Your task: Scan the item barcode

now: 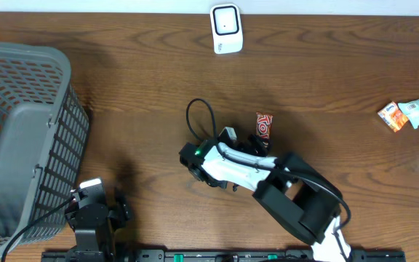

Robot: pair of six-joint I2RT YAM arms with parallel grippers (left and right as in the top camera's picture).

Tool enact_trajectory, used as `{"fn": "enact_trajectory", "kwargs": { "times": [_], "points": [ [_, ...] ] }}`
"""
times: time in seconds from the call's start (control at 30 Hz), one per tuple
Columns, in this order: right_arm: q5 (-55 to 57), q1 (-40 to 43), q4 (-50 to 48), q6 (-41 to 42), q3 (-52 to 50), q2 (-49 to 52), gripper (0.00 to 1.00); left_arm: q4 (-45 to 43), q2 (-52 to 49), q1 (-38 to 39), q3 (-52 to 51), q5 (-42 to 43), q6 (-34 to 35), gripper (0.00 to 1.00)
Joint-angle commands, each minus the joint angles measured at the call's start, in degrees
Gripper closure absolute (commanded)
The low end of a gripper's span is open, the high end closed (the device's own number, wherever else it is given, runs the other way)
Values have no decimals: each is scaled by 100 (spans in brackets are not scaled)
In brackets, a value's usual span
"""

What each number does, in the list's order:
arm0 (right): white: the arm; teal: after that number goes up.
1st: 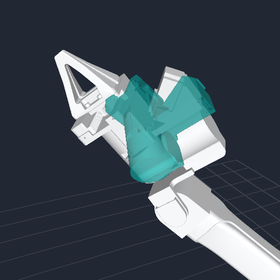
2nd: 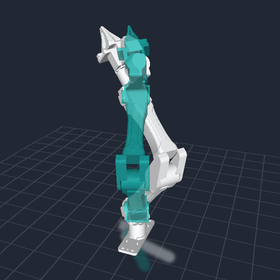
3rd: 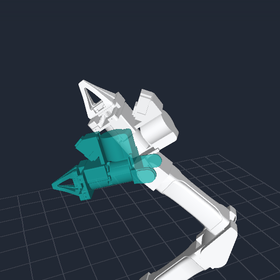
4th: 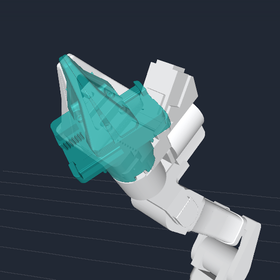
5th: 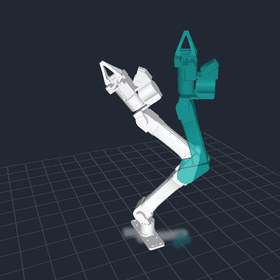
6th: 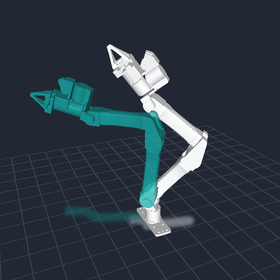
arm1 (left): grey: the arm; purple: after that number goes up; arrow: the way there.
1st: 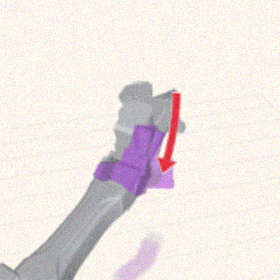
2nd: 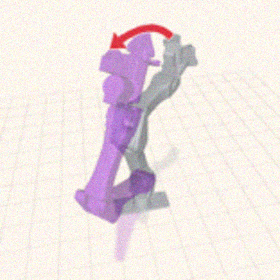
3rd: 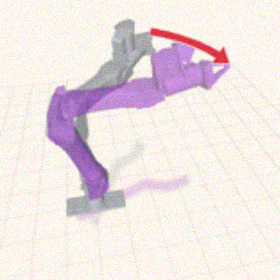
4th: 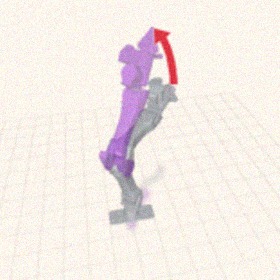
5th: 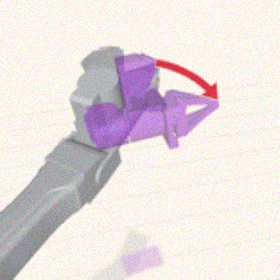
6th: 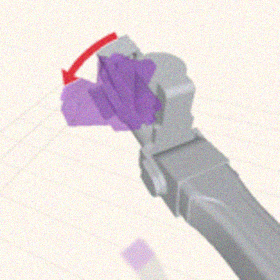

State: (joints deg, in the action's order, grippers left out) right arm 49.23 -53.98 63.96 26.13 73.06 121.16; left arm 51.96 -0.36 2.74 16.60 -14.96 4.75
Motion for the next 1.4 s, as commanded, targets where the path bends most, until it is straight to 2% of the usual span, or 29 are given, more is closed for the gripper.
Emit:
{"fn": "enact_trajectory", "kwargs": {
  "times": [0.0, 0.03, 0.07, 0.1, 0.13, 0.17, 0.37, 0.53, 0.6, 0.63, 0.67, 0.73, 0.8, 1.0, 1.07, 1.37],
  "points": [
    [-1187, 188, -483, 90, -258, 962, 2, 181, 13, 17, -52, -55, 46, 15],
    [-1335, 227, -599, -50, -258, 1075, 13, 181, 13, 20, -52, -57, 46, 15],
    [-1497, 260, -695, -188, -258, 1165, 30, 179, 13, 17, -52, -55, 46, 15],
    [-1635, 295, -787, -306, -258, 1255, 54, 181, 13, 20, -52, -55, 48, 15],
    [-1742, 330, -844, -350, -258, 1325, 85, 181, 13, 20, -52, -55, 48, 15],
    [-1788, 367, -852, -348, -256, 1375, 99, 181, 13, 20, -52, -55, 46, 15],
    [-1757, 407, -586, -85, -251, 1106, 99, 181, 13, 20, -52, -55, 46, 15],
    [-1832, 407, -452, 61, -247, 245, 99, 181, 13, 20, -52, -55, 46, 15],
    [-2002, 455, -527, -96, -216, -184, 37, 181, 13, 20, -52, -55, 46, 15],
    [-2208, 496, -636, -313, -192, -323, 17, 181, 13, 20, -52, -55, 46, 15],
    [-2538, 553, -761, -560, -153, -466, 2, 181, 13, 20, -52, -55, 48, 15],
    [-3257, 732, -1064, -909, -79, -649, 1, 181, 13, 17, -52, -55, 48, 15],
    [-3445, 970, -1401, -949, -46, -704, 1, 181, 13, 20, -52, -55, 46, 15],
    [-2702, 1480, -2238, -1274, -46, -527, 5, 181, 13, 20, -52, -55, 48, 15],
    [-2312, 1572, -2343, -1274, -42, -494, 8, 179, 13, 20, -52, -55, 46, 15],
    [-1803, 1720, -2503, -1556, -7, -476, 9, 181, 13, 20, -52, -57, 46, 15]
  ]
}}
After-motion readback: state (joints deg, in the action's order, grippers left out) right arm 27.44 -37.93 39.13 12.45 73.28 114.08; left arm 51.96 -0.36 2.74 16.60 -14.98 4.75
